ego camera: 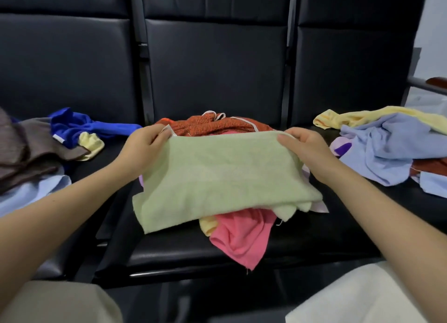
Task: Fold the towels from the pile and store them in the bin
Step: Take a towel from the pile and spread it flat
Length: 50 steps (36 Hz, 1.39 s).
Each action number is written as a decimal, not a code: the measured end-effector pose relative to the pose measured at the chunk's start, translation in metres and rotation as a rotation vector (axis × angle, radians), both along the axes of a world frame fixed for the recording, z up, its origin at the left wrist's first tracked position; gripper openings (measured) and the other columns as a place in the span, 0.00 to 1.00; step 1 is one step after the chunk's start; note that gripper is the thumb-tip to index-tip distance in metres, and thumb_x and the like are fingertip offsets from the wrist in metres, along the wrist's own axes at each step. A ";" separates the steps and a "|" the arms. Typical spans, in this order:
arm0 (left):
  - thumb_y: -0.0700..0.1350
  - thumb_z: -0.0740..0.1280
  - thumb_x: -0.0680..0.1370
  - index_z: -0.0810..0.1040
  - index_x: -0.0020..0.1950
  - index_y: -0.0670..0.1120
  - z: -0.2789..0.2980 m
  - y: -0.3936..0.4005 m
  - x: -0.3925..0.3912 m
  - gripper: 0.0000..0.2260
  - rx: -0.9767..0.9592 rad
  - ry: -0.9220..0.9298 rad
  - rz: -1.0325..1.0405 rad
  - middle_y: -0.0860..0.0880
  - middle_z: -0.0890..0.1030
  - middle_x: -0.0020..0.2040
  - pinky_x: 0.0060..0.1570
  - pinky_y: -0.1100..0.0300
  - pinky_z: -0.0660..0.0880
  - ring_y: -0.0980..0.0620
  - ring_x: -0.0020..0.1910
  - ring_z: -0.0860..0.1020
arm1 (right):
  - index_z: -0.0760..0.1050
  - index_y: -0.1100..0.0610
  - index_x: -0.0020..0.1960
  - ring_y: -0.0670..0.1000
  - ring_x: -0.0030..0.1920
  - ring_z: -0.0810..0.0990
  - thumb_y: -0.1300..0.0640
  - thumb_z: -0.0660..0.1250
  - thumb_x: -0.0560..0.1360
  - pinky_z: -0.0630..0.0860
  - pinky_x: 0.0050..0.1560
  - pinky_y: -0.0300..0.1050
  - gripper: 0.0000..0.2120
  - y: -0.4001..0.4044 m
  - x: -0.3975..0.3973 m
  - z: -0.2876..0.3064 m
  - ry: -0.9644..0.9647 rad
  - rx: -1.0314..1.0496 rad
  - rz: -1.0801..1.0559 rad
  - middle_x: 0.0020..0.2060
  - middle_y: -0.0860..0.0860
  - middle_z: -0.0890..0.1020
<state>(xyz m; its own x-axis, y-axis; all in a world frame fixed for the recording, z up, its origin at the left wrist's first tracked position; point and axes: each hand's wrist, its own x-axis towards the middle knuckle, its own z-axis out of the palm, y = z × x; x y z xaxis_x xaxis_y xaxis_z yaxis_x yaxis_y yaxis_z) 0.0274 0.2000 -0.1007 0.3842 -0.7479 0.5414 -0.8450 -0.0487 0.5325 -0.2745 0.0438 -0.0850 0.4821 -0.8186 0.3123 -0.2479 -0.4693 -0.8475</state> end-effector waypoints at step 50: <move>0.44 0.62 0.81 0.74 0.51 0.39 -0.025 -0.016 0.000 0.08 0.295 0.124 -0.104 0.54 0.76 0.42 0.36 0.76 0.67 0.60 0.40 0.73 | 0.79 0.54 0.50 0.49 0.50 0.78 0.58 0.71 0.75 0.75 0.46 0.44 0.05 -0.024 -0.016 -0.029 0.067 0.122 -0.065 0.49 0.51 0.81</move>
<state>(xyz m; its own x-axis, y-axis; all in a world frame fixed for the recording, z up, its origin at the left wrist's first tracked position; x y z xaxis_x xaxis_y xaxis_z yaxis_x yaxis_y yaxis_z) 0.0273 0.1841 -0.1258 0.3472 -0.9040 0.2496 -0.7832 -0.1331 0.6073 -0.2902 0.0198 -0.1136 0.4433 -0.8786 0.1776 -0.3324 -0.3451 -0.8777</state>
